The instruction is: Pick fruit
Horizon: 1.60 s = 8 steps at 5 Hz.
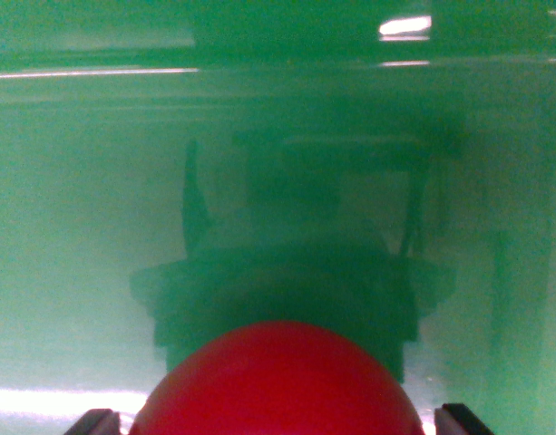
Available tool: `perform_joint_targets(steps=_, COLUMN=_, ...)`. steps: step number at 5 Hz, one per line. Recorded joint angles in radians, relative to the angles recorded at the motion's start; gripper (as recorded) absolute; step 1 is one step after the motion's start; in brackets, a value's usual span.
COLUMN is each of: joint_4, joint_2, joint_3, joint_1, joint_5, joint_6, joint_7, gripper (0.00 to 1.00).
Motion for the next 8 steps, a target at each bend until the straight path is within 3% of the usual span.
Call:
perform_joint_targets(steps=5, joint_4=0.007, joint_2=-0.003, joint_3=0.0, joint_1=0.0001, joint_5=-0.0002, joint_6=0.01, joint_7=0.0, gripper=1.0)
perform_joint_targets(steps=8, joint_4=0.03, joint_2=-0.012, joint_3=0.0, joint_1=0.0003, joint_5=-0.0008, joint_6=0.043, joint_7=0.0, gripper=1.0)
